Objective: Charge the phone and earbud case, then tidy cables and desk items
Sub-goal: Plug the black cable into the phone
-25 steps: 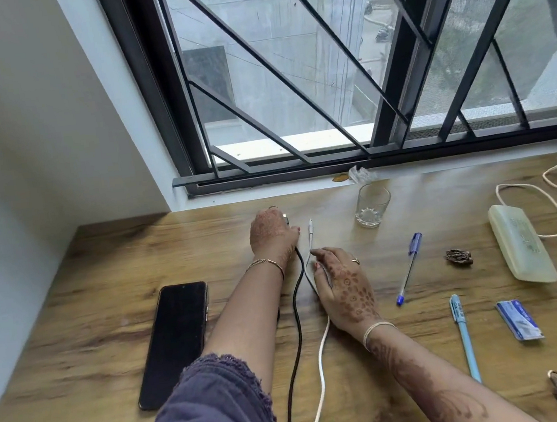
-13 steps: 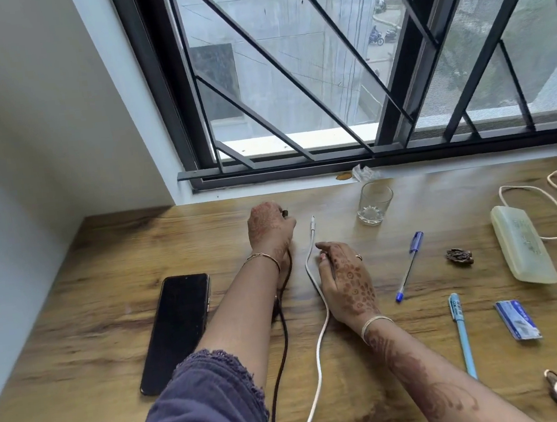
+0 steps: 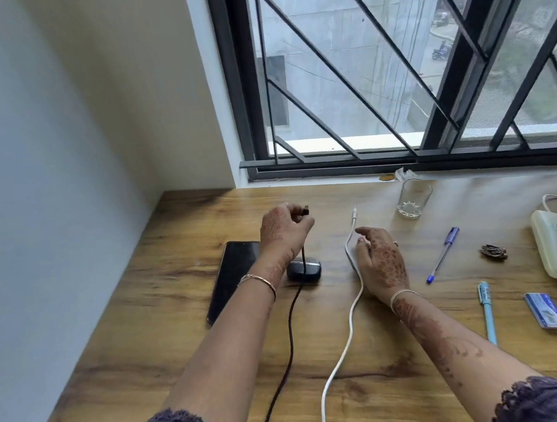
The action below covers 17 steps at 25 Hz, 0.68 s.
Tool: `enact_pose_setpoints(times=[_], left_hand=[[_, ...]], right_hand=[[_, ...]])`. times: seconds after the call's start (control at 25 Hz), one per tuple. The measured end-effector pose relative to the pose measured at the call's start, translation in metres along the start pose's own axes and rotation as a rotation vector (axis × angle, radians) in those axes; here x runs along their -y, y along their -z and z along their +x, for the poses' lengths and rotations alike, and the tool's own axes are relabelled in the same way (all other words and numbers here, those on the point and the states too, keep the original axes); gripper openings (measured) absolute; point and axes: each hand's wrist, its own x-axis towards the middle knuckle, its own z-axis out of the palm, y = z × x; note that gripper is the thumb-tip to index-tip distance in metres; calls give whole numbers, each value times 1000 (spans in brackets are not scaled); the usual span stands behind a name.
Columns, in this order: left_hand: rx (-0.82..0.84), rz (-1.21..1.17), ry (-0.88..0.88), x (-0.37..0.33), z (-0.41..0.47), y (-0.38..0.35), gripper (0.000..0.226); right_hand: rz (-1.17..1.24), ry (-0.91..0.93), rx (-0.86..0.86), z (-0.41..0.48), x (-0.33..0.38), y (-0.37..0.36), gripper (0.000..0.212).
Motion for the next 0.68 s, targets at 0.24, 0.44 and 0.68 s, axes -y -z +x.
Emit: enact_pose_setpoints(times=[0.24, 0.44, 0.68], left_hand=[[-45, 2, 71, 32, -40, 28, 30], [-154, -74, 174, 60, -70, 51, 21], [-218, -217, 397, 115, -106, 63, 28]], right_hand=[[82, 52, -19, -26, 56, -9, 27], [109, 219, 51, -51, 102, -20, 26], [56, 62, 315, -64, 143, -54, 30]])
